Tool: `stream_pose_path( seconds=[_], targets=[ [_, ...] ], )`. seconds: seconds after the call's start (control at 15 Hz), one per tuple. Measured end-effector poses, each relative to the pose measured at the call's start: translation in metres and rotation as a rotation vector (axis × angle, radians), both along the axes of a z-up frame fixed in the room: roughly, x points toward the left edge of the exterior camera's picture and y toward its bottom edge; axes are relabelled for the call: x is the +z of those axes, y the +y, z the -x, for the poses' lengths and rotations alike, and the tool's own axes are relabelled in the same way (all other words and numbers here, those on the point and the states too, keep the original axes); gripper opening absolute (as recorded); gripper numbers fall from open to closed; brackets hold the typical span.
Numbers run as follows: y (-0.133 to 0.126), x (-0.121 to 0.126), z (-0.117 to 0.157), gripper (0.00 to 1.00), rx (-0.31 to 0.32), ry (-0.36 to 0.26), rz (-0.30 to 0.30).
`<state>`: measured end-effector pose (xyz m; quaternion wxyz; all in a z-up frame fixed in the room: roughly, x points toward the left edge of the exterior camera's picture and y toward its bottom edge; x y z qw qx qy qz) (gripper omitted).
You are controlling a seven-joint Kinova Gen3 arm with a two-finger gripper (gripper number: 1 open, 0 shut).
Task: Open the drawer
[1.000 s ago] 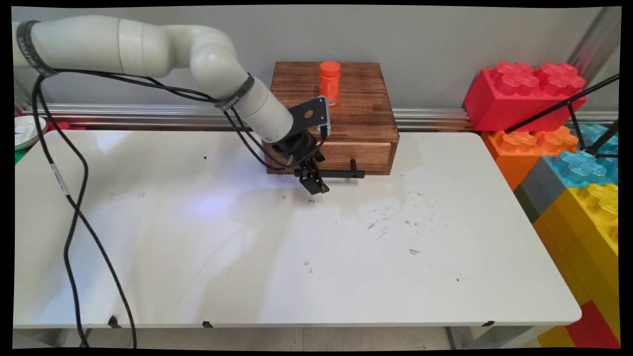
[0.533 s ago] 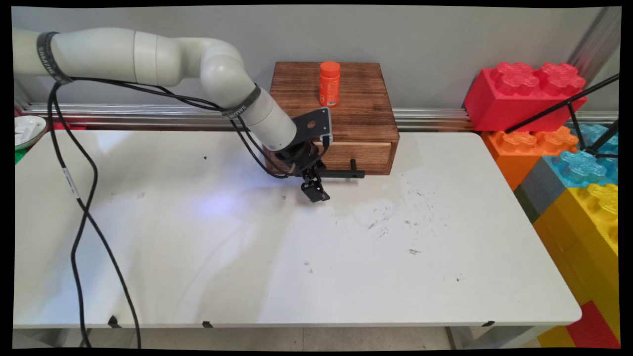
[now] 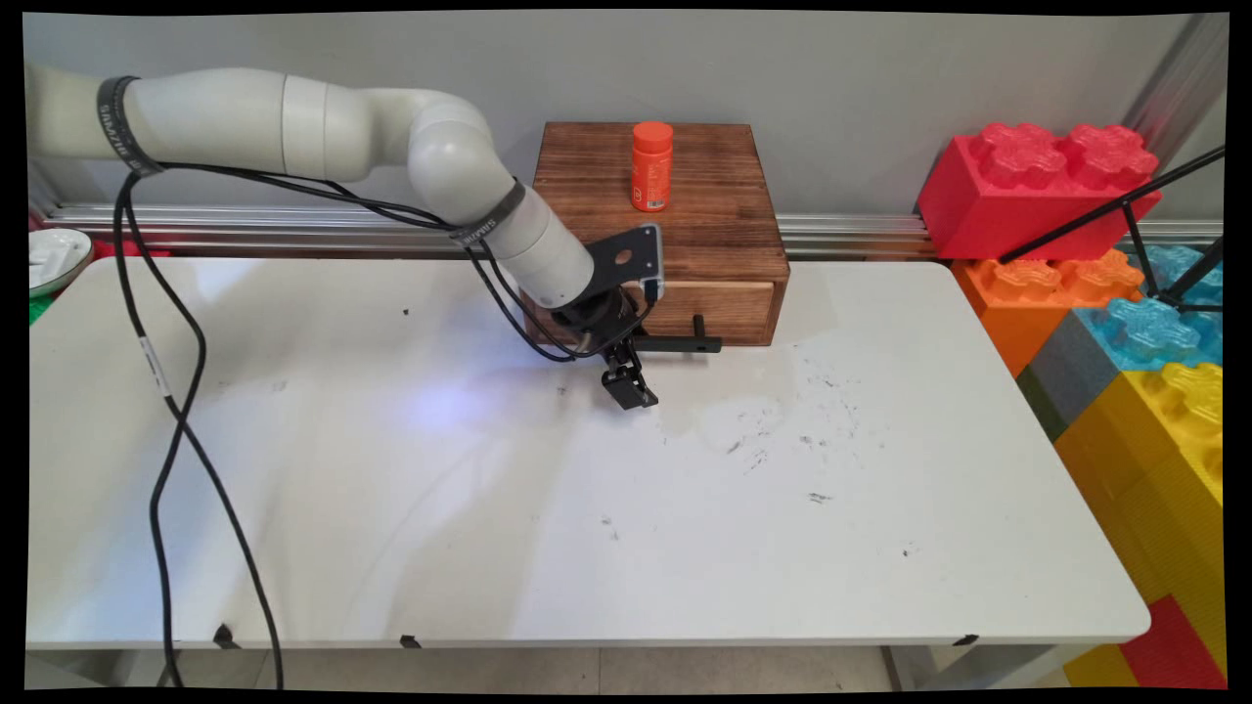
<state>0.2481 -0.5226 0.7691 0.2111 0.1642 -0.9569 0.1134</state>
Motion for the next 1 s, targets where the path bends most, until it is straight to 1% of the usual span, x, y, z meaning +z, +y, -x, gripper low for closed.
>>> stream_pose_path(
  seconds=[0.2,0.53,1.0],
  targets=[
    [0.007,0.000,0.005,1.00,-0.012,0.008,-0.009],
    [0.027,0.003,0.014,1.00,-0.037,0.018,-0.022],
    [0.057,0.005,0.024,1.00,-0.083,-0.001,-0.028]
  ],
)
